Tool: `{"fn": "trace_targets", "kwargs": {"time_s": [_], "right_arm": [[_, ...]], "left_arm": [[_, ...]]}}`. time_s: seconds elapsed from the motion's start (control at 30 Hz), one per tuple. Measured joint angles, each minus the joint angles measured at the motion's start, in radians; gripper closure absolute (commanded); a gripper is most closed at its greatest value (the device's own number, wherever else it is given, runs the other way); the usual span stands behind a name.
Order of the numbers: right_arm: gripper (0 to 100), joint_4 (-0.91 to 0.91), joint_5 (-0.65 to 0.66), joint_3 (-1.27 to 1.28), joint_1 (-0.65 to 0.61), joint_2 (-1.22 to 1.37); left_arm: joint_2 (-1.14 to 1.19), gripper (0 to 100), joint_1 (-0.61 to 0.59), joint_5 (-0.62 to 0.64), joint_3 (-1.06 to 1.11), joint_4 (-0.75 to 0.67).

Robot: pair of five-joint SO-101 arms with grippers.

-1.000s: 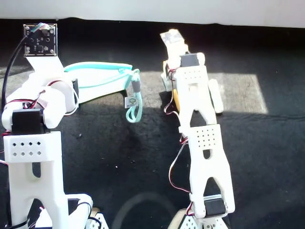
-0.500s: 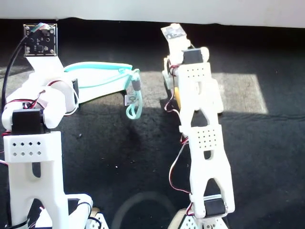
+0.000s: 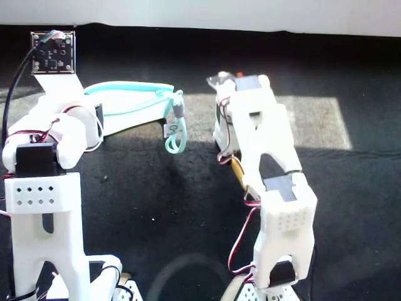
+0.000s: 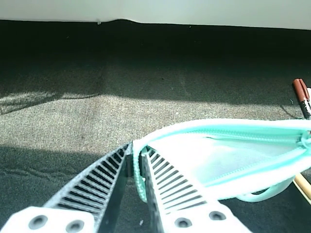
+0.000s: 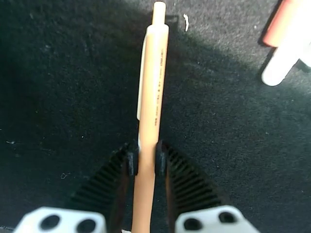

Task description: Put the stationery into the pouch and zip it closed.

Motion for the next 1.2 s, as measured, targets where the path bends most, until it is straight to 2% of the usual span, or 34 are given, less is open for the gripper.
{"fn": "trace_targets", "kwargs": {"time_s": [0.37, 0.57, 0.77, 0.97, 1.2], "right_arm": [[96.5, -0.417, -0.002, 0.574, 0.0, -0.222], [73.5, -0.387, -0.002, 0.571, -0.003, -0.236], [73.3, -0.319, -0.002, 0.457, -0.003, -0.236], [77.9, -0.322, -0.002, 0.387, -0.014, -0.236], [77.9, -0.356, -0.002, 0.33, -0.066, -0.092]], "left_arm": [[0.0, 99, 0.0, 0.0, 0.0, 0.0], [0.0, 99, 0.0, 0.0, 0.0, 0.0], [0.0, 99, 0.0, 0.0, 0.0, 0.0], [0.0, 99, 0.0, 0.0, 0.0, 0.0], [0.0, 99, 0.0, 0.0, 0.0, 0.0]]}}
